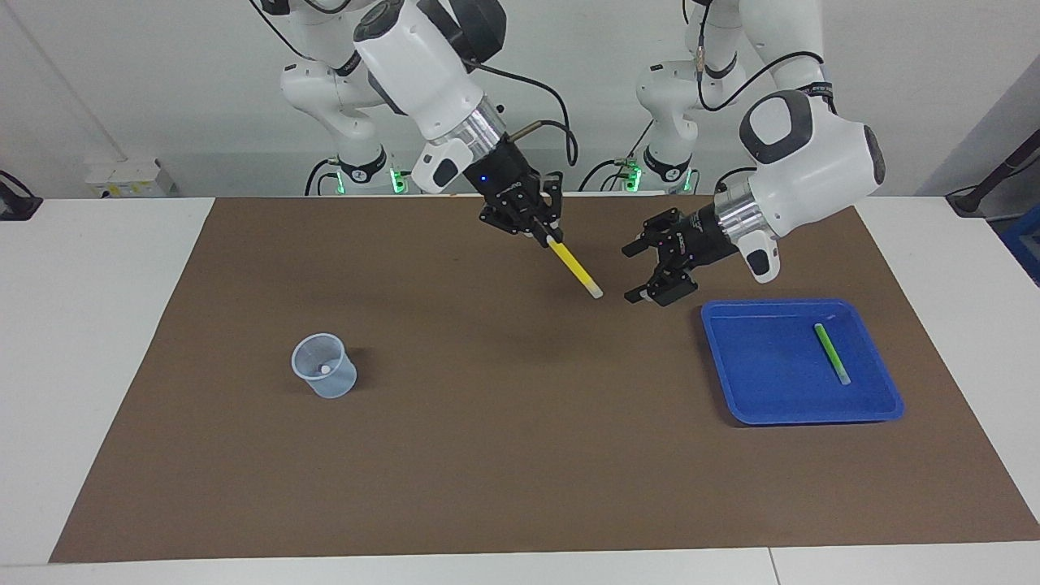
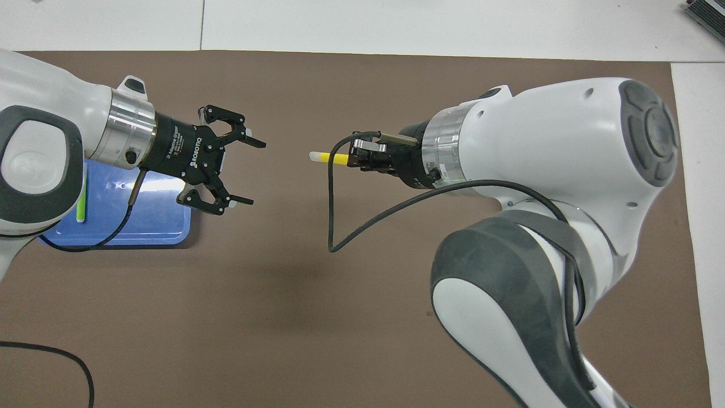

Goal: Right arm passes pens to left for tray arrangement
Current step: 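Carry the yellow pen toward the open left gripper, then close the left gripper on the yellow pen held by the right gripper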

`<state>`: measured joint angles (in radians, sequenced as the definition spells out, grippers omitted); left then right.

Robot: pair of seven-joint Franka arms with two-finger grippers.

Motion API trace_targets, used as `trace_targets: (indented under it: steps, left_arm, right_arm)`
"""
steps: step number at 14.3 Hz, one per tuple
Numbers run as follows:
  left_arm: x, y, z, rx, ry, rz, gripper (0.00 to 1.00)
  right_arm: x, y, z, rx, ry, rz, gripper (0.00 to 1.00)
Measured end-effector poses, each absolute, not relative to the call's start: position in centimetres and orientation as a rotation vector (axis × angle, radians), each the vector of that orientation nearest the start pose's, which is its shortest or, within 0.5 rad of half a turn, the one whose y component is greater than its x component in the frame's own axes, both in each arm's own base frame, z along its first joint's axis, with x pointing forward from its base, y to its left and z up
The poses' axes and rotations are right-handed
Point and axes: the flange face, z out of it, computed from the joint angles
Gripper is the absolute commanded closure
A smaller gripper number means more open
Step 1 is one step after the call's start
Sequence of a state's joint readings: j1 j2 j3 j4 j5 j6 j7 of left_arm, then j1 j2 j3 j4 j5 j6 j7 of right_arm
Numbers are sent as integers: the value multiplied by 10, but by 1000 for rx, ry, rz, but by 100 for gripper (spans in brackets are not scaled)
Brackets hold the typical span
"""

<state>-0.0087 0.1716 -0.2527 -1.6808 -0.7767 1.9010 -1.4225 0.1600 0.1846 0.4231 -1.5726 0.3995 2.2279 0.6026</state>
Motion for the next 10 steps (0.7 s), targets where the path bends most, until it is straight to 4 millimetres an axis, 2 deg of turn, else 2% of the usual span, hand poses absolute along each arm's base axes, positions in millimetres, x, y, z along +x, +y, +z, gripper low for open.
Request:
trace_targets:
  steps: [2, 4, 7, 9, 10]
  left_arm:
    - [592, -216, 531, 1838, 1649, -729, 2]
    - [589, -229, 535, 1789, 1696, -737, 2]
    - [588, -232, 536, 1777, 1710, -742, 4]
    - [588, -232, 536, 1777, 1710, -742, 14]
    - [588, -232, 535, 1781, 1706, -742, 14]
  right_arm:
    - [551, 363, 592, -2472, 277, -195, 100]
    - [553, 363, 589, -2471, 283, -190, 100]
    - [555, 361, 588, -2471, 289, -191, 100]
    - [555, 361, 588, -2471, 289, -191, 100]
    - [555, 361, 588, -2471, 289, -191, 100]
